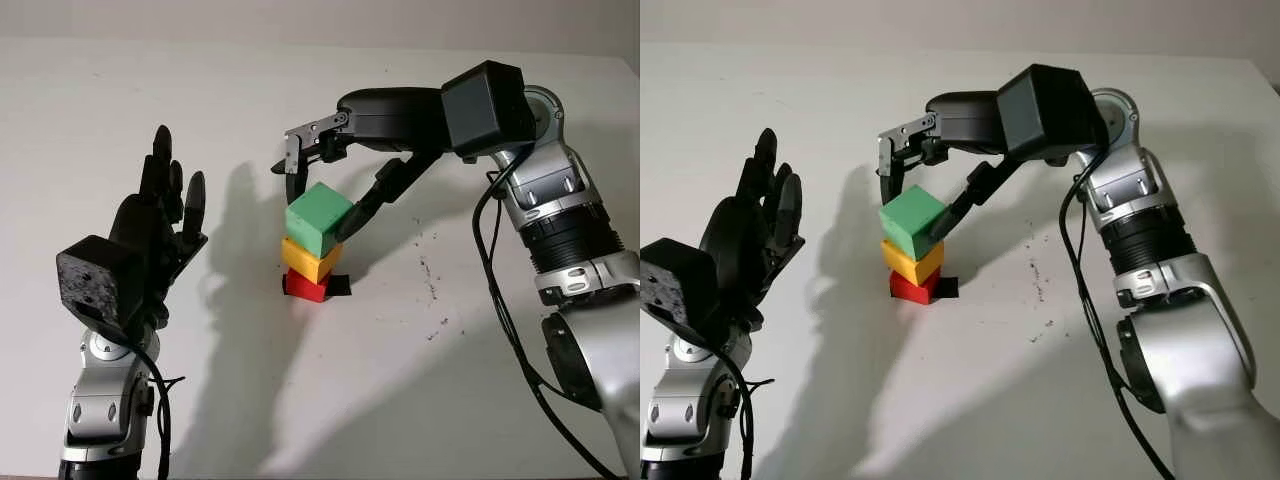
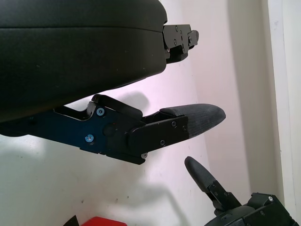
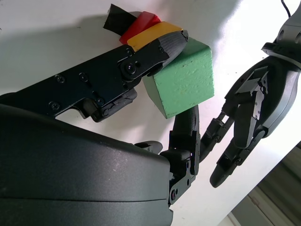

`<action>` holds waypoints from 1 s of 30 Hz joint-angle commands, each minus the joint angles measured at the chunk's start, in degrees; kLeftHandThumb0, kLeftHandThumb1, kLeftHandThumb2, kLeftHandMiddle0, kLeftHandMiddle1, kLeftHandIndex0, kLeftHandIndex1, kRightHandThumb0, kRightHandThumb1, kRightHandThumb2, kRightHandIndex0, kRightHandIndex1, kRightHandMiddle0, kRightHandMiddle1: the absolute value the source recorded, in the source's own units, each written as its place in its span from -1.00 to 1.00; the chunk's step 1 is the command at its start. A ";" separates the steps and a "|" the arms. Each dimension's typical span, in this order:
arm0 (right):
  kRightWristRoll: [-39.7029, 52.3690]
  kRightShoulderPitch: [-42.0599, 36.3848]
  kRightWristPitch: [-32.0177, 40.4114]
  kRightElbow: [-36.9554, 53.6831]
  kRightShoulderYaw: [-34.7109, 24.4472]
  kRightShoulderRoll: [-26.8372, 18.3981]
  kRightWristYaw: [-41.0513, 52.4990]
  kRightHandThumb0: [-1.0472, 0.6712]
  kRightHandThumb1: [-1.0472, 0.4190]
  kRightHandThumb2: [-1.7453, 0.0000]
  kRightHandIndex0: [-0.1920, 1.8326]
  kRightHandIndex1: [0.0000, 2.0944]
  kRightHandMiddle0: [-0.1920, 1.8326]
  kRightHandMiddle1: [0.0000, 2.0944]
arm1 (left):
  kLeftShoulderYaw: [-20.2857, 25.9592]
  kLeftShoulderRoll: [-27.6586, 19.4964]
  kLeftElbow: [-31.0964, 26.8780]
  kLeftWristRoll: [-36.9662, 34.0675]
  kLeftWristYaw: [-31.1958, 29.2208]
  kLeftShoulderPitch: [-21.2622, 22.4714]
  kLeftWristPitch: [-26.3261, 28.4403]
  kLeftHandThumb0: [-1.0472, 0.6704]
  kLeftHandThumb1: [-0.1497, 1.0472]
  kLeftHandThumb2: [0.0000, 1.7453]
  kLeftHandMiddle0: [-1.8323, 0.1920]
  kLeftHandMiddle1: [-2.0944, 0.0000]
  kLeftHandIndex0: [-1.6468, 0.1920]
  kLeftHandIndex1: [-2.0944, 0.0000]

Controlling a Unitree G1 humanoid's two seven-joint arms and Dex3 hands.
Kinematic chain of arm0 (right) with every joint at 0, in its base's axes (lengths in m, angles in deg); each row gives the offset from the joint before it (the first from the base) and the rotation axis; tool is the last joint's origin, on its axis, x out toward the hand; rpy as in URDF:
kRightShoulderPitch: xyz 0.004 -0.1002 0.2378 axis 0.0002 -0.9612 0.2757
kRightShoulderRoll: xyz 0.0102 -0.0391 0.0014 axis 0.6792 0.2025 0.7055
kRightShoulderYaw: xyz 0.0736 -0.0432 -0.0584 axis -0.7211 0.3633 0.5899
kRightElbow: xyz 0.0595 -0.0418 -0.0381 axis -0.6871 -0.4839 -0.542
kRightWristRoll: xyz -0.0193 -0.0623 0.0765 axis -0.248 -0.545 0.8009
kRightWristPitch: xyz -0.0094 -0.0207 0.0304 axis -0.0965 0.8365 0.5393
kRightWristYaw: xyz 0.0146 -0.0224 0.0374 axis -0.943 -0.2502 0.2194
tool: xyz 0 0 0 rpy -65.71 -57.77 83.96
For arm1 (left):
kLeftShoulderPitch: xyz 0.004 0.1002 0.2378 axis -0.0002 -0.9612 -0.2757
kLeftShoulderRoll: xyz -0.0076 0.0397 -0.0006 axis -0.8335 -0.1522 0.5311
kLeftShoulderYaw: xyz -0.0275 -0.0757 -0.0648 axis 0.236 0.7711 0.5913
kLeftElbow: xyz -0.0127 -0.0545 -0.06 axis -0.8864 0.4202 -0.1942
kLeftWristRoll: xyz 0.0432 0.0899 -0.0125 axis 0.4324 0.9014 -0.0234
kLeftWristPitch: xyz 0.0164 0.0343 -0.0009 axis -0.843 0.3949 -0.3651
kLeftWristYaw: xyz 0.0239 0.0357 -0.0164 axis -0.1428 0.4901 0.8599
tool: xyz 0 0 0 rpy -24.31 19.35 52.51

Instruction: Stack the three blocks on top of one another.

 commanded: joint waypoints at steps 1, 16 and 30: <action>0.28 -0.96 0.46 1.17 -0.12 -0.08 0.10 -0.35 -0.82 0.94 -0.49 -0.96 -0.44 0.46 | -0.23 0.37 -1.18 0.19 0.32 -0.60 0.34 -0.56 1.00 -0.28 0.89 0.94 0.91 0.94; -0.91 1.56 -5.08 0.18 2.46 -2.07 8.53 -0.81 -0.80 0.93 -0.99 -1.00 -0.99 -0.78 | -0.05 0.20 0.05 0.38 -0.10 -0.13 -0.86 -0.55 1.00 -0.29 0.89 0.95 0.91 0.94; 3.09 0.12 -0.96 4.40 -1.78 -3.64 8.07 -0.96 -0.87 0.93 -1.00 -1.00 -1.00 -1.00 | 0.04 -0.12 0.76 0.21 -0.34 0.30 -1.59 -0.55 1.00 -0.32 0.89 0.95 0.90 0.94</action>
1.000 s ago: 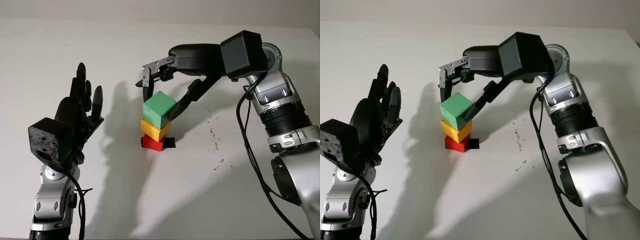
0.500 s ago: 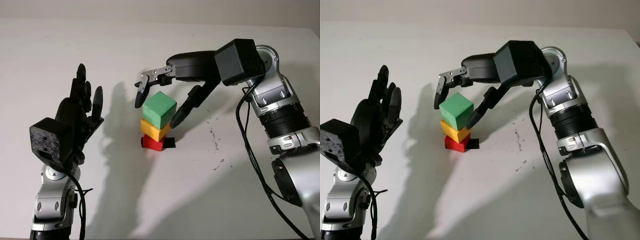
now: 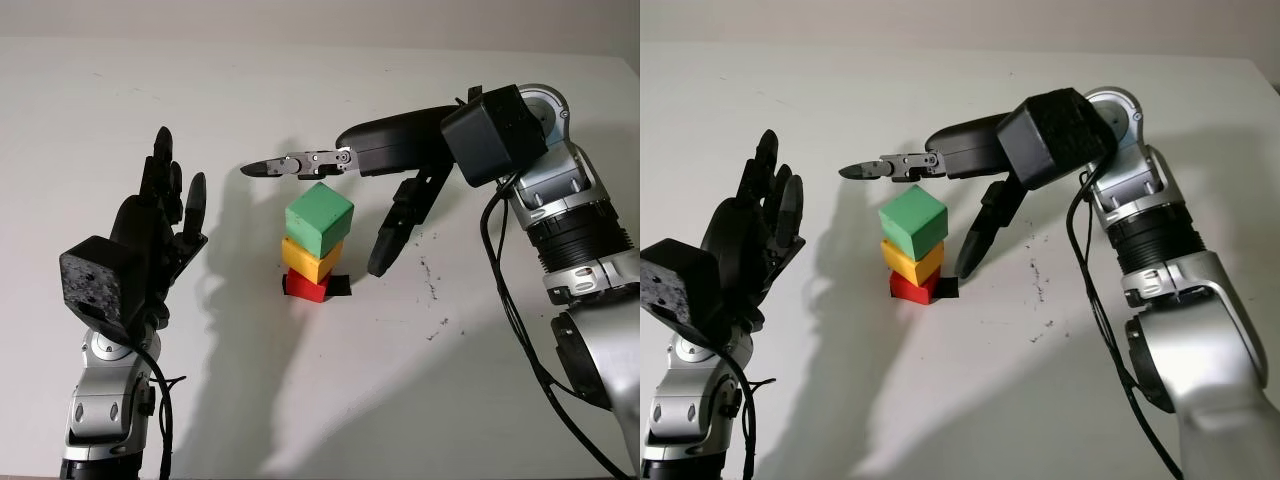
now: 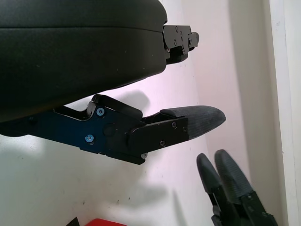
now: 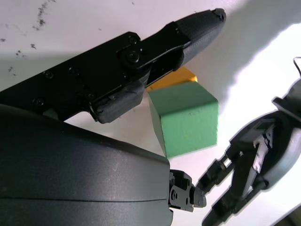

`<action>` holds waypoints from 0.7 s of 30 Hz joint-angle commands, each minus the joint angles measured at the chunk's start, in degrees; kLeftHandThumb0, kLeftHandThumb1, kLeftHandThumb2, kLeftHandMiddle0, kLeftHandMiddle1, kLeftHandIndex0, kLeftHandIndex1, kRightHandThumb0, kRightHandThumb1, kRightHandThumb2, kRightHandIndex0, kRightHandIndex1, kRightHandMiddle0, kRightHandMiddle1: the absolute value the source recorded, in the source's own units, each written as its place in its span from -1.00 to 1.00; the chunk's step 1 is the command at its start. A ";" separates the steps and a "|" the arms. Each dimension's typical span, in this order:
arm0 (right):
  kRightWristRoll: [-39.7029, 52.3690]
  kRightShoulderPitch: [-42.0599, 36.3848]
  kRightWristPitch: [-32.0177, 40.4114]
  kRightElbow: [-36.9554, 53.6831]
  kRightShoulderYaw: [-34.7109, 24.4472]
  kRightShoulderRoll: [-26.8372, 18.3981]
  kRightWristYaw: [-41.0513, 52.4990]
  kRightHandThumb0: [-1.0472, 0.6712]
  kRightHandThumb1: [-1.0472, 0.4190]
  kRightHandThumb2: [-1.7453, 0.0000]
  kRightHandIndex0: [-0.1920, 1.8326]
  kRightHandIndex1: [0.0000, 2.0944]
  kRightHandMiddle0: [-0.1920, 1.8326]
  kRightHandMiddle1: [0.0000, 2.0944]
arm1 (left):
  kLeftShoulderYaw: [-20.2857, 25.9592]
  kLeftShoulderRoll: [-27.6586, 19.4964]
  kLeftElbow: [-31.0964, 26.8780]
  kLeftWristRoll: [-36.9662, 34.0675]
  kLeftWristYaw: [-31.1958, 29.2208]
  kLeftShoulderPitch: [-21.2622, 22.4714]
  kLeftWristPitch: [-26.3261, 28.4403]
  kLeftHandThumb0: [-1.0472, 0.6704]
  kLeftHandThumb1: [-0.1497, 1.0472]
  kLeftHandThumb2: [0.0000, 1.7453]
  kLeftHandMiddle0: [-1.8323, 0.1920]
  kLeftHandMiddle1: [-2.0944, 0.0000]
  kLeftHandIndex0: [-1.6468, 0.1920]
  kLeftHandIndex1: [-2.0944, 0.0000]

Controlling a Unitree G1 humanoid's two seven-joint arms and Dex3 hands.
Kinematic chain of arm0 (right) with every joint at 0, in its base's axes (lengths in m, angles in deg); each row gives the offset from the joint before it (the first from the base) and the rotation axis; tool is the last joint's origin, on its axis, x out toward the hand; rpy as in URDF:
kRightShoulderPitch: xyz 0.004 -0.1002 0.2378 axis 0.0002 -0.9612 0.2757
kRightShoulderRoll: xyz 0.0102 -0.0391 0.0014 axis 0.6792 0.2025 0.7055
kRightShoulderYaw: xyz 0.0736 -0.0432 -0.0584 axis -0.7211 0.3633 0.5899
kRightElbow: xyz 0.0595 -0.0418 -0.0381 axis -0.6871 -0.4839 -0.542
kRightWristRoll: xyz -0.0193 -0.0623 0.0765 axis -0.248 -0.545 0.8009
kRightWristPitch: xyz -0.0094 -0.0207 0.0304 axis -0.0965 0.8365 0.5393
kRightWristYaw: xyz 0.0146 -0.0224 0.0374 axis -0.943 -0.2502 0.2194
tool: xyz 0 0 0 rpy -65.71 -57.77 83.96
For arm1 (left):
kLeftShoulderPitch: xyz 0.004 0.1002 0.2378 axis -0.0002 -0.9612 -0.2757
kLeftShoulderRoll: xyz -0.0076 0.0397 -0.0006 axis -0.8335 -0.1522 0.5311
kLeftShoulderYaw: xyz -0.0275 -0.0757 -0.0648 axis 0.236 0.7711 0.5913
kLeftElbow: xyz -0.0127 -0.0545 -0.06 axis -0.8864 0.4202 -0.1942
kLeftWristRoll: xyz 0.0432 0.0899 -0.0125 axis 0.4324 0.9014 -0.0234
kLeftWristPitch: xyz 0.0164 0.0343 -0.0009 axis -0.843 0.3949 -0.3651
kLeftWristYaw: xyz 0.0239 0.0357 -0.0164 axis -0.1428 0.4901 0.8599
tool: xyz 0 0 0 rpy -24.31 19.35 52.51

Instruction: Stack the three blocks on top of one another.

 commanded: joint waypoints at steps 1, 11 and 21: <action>1.85 -1.25 4.12 3.54 -3.45 -1.16 -3.18 -0.97 -0.90 0.92 -1.00 -1.00 -1.00 -1.00 | 0.09 -0.19 0.22 -0.13 -0.31 0.15 -1.14 -0.55 1.00 -0.31 0.89 0.95 0.90 0.94; 7.75 -19.16 12.07 13.72 -17.47 1.31 -28.38 -0.89 -1.00 0.20 -1.00 -1.00 -1.00 -1.00 | 0.64 0.19 0.82 -1.26 -0.27 0.05 -1.25 -0.56 1.00 -0.30 0.89 0.95 0.91 0.95; 10.62 -34.76 20.76 24.55 -21.21 6.35 -43.47 -0.71 -1.00 0.21 -1.00 -1.00 -1.00 -1.00 | 0.87 -0.21 3.35 -1.60 -0.76 0.88 -3.29 -0.57 1.00 -0.29 0.89 0.95 0.90 0.95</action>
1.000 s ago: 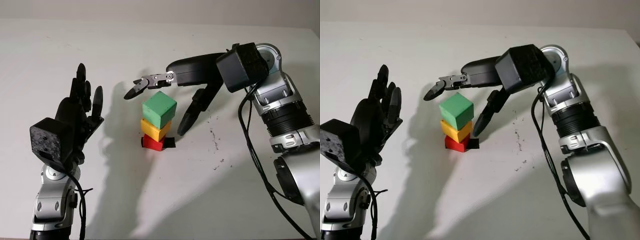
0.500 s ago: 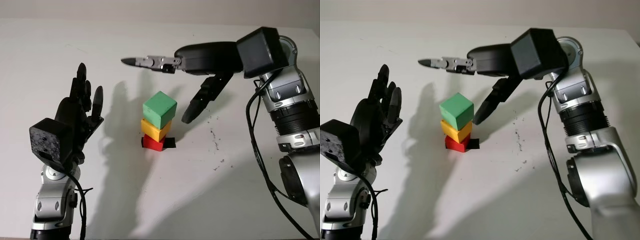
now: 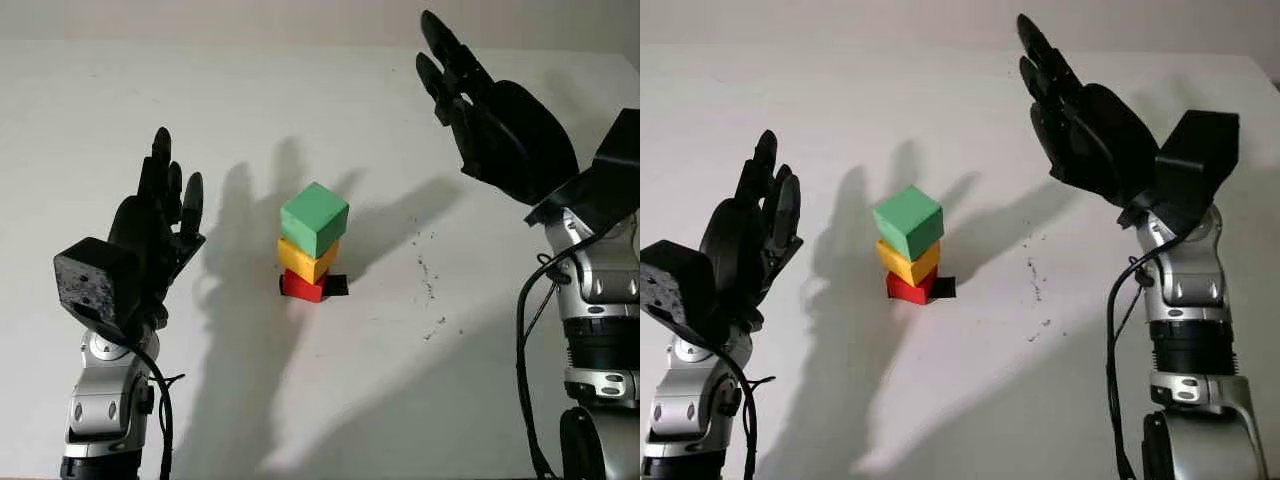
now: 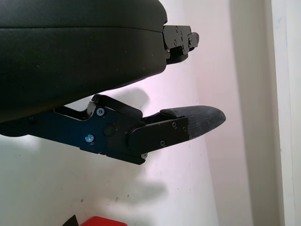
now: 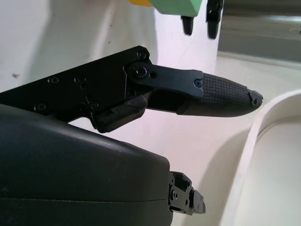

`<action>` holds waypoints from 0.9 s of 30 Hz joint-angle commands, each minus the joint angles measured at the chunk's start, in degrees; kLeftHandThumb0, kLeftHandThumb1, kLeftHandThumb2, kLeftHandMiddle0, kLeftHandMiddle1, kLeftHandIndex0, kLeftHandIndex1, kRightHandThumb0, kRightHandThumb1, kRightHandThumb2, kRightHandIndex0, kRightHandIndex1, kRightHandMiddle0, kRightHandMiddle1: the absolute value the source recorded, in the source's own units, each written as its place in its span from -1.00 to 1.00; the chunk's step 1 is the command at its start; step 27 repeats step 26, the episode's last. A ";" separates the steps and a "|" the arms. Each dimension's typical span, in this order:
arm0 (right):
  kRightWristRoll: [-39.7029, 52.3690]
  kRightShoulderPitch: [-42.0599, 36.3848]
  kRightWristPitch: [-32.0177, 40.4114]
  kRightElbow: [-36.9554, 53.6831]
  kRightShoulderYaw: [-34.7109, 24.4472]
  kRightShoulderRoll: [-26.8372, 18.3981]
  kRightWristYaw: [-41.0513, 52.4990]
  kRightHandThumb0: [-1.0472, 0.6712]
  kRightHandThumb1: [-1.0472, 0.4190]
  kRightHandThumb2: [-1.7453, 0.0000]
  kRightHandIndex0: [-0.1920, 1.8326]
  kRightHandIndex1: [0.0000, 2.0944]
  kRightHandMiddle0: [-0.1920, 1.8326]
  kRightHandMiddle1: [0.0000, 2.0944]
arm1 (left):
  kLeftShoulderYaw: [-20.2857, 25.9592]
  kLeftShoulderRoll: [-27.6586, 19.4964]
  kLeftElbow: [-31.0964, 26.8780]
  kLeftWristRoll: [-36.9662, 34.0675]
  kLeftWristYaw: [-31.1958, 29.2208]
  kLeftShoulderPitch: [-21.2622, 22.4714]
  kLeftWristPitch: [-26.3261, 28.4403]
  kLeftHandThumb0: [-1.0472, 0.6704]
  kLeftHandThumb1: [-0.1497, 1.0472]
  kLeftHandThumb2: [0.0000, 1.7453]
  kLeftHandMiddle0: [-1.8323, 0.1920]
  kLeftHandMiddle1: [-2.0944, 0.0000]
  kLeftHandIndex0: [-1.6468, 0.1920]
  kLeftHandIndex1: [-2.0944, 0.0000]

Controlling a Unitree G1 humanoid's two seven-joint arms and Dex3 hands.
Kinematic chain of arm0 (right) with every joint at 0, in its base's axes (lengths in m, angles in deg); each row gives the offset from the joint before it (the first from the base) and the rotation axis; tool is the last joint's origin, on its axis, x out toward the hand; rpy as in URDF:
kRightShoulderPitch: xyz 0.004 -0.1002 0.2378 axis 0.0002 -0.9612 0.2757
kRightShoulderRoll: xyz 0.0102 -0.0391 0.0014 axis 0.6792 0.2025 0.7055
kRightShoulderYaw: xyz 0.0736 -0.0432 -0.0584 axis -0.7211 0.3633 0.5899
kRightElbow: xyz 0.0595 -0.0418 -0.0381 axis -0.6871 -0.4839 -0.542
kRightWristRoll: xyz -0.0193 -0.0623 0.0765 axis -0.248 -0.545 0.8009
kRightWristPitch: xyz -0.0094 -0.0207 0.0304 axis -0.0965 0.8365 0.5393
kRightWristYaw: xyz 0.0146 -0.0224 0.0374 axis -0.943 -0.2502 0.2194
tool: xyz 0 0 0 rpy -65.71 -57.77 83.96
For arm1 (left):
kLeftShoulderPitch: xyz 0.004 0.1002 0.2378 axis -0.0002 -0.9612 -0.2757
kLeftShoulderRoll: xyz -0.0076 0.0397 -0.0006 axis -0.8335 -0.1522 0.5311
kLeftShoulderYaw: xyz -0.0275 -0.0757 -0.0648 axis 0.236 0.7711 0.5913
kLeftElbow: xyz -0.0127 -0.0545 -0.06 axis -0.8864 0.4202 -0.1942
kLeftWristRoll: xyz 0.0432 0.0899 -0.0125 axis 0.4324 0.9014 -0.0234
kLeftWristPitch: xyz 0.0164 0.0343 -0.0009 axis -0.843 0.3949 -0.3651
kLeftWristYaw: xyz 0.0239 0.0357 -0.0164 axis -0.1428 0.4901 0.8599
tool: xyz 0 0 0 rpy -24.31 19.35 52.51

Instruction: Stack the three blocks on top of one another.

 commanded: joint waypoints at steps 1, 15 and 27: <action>-0.25 -2.86 1.66 3.17 0.10 1.21 -2.25 -0.69 -1.00 0.21 -1.00 -1.00 -1.00 -1.00 | 0.17 -0.22 0.39 -0.11 -0.18 0.52 -0.82 -0.56 1.00 -0.29 0.89 0.95 0.90 0.94; 0.34 -11.49 11.78 11.99 5.21 11.93 -12.30 -0.61 -1.00 0.16 -1.00 -1.00 -1.00 -1.00 | -0.66 -0.59 0.47 -1.55 -3.34 -0.81 -3.16 -0.58 1.00 -0.25 0.92 0.96 0.92 0.96; -1.29 -13.03 11.15 11.62 6.86 15.37 -16.81 -0.66 -1.00 0.16 -1.00 -1.00 -1.00 -1.00 | -0.68 -0.35 0.94 -2.13 -5.11 -1.95 -5.63 -0.60 1.00 -0.23 0.96 0.96 0.96 0.97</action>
